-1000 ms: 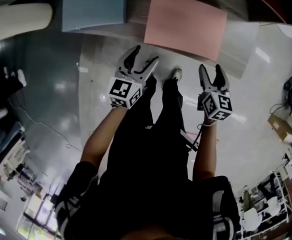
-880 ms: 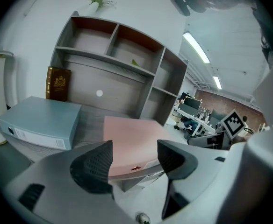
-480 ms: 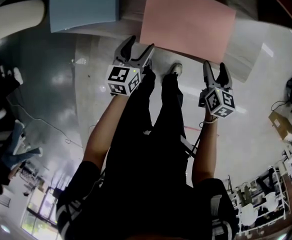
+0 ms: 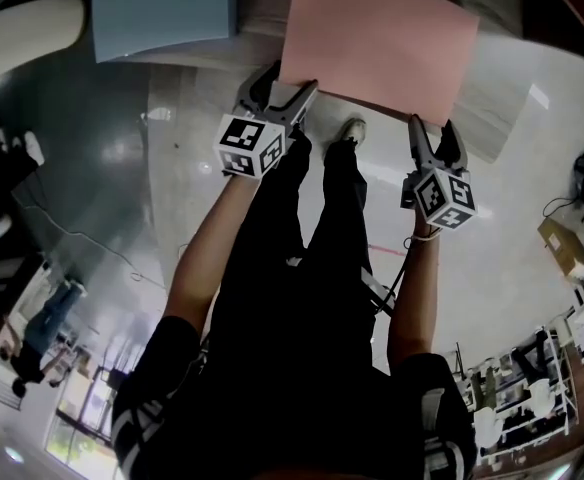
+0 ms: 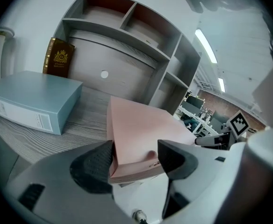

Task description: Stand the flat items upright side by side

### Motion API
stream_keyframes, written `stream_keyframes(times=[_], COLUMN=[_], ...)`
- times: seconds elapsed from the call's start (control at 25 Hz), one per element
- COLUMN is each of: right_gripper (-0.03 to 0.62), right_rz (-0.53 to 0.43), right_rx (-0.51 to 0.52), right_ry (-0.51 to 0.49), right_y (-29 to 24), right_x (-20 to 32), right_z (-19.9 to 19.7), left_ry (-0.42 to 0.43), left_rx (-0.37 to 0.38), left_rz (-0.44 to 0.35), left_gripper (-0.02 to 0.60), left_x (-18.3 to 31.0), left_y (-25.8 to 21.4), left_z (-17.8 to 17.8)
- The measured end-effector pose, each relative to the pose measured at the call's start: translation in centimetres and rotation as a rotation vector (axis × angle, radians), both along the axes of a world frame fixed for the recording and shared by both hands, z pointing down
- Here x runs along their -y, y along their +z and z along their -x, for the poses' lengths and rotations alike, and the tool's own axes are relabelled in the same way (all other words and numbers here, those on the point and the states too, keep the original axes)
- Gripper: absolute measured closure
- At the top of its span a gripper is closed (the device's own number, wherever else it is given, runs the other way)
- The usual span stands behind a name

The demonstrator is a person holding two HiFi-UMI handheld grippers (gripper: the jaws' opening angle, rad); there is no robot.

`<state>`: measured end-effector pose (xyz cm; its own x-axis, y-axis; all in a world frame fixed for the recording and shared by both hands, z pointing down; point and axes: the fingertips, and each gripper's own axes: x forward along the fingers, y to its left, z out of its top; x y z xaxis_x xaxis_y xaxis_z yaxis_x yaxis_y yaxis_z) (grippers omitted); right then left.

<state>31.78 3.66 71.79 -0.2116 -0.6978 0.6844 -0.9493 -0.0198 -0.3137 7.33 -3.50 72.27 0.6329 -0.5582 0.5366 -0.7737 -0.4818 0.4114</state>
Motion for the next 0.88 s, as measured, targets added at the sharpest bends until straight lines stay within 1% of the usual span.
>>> stream_keyframes(times=[0.24, 0.44, 0.64, 0.88], right_gripper=[0.279, 0.279, 0.279, 0.279], right_rz=[0.012, 0.037, 0.064, 0.064], right_rx=[-0.011, -0.010, -0.002, 0.002], right_ry=[-0.004, -0.013, -0.023, -0.006], right_y=[-0.2, -0.3, 0.2, 0.4], right_x=[-0.9, -2.7, -5.1, -5.6], right_z=[-0.2, 0.8, 1.5, 1.6], left_ry=[0.042, 0.020, -0.025, -0.027], left_rx=[0.005, 0.001, 0.003, -0.010], left_rz=[0.013, 0.033, 0.048, 0.042], left_gripper=[0.285, 0.285, 0.285, 0.285], left_x=[-1.4, -3.0, -4.8, -5.3], left_y=[-0.1, -0.4, 0.0, 0.2], left_z=[-0.3, 0.7, 1.3, 1.5])
